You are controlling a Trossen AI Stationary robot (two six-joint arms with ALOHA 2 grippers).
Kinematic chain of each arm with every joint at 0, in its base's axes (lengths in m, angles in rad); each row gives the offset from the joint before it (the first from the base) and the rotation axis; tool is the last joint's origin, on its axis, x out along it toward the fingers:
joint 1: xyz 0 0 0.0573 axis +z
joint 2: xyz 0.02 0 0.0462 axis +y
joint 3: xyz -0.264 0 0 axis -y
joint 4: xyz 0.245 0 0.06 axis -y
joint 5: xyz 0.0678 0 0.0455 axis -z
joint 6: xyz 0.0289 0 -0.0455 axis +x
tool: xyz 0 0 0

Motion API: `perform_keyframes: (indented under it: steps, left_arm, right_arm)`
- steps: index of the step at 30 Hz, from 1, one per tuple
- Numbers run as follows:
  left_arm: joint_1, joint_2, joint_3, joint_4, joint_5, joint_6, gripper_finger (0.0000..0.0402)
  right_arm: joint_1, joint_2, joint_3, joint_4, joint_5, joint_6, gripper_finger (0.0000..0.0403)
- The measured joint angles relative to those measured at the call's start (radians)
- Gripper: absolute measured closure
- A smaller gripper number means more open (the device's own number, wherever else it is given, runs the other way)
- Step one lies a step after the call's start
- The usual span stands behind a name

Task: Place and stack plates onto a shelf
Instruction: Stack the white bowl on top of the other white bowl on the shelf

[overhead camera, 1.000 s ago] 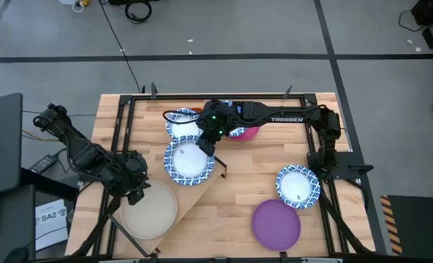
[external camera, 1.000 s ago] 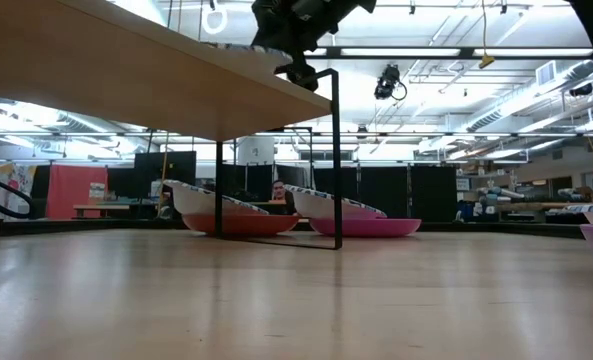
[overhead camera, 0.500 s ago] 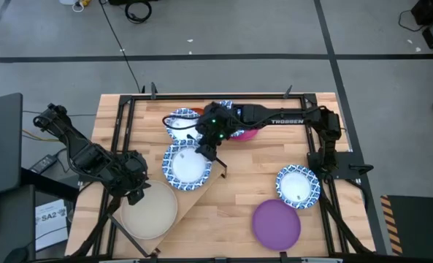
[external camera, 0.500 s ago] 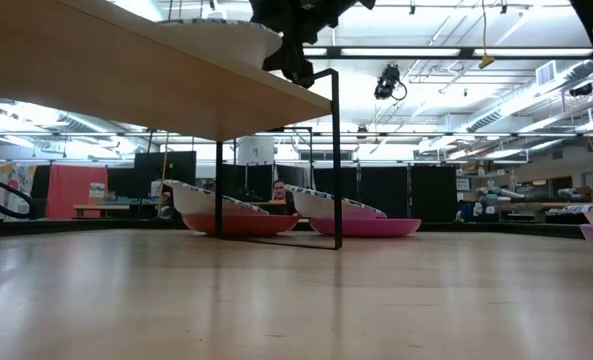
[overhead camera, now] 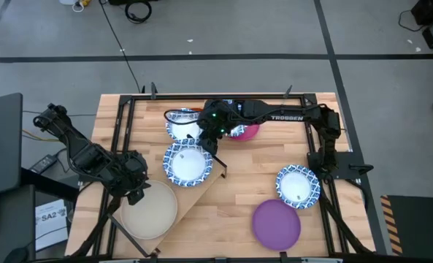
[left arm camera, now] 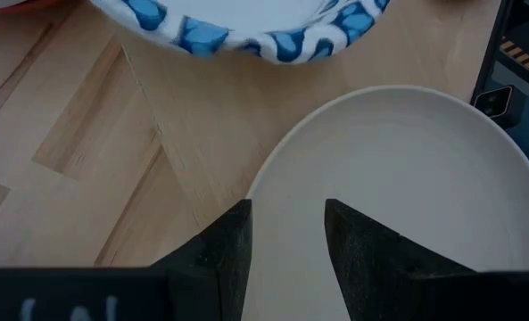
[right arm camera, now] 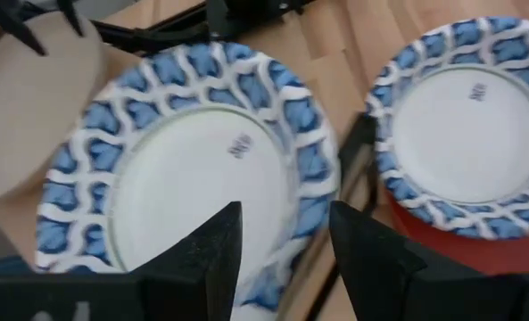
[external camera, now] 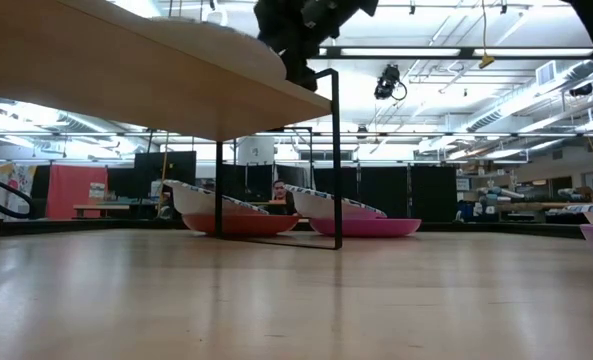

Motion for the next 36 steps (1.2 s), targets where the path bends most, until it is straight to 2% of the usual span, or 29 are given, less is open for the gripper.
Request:
perform_keyframes:
  steps: [11, 23, 27, 30, 36]
  left_arm:
    - [0.000, 0.000, 0.000, 0.000, -0.001, 0.000, 0.0253]
    - [0.011, 0.000, 0.000, 0.000, -0.093, 0.000, 0.0253]
    - [0.062, -0.001, 0.000, 0.000, -0.101, 0.000, 0.0253]
    - [0.127, -0.007, 0.000, -0.001, -0.100, 0.000, 0.0253]
    - [0.312, -0.049, 0.000, -0.012, -0.096, 0.001, 0.0253]
  right_arm:
    - [-0.100, 0.000, 0.000, -0.133, 0.000, -0.001, 0.0228]
    - [-0.186, -0.002, 0.000, -0.265, 0.000, -0.034, 0.0228]
    - [-0.196, -0.013, 0.000, -0.320, 0.006, -0.097, 0.0228]
    - [-0.197, -0.032, 0.000, -0.355, 0.048, -0.136, 0.0228]
    - [-0.207, -0.095, 0.000, -0.408, 0.126, -0.209, 0.0228]
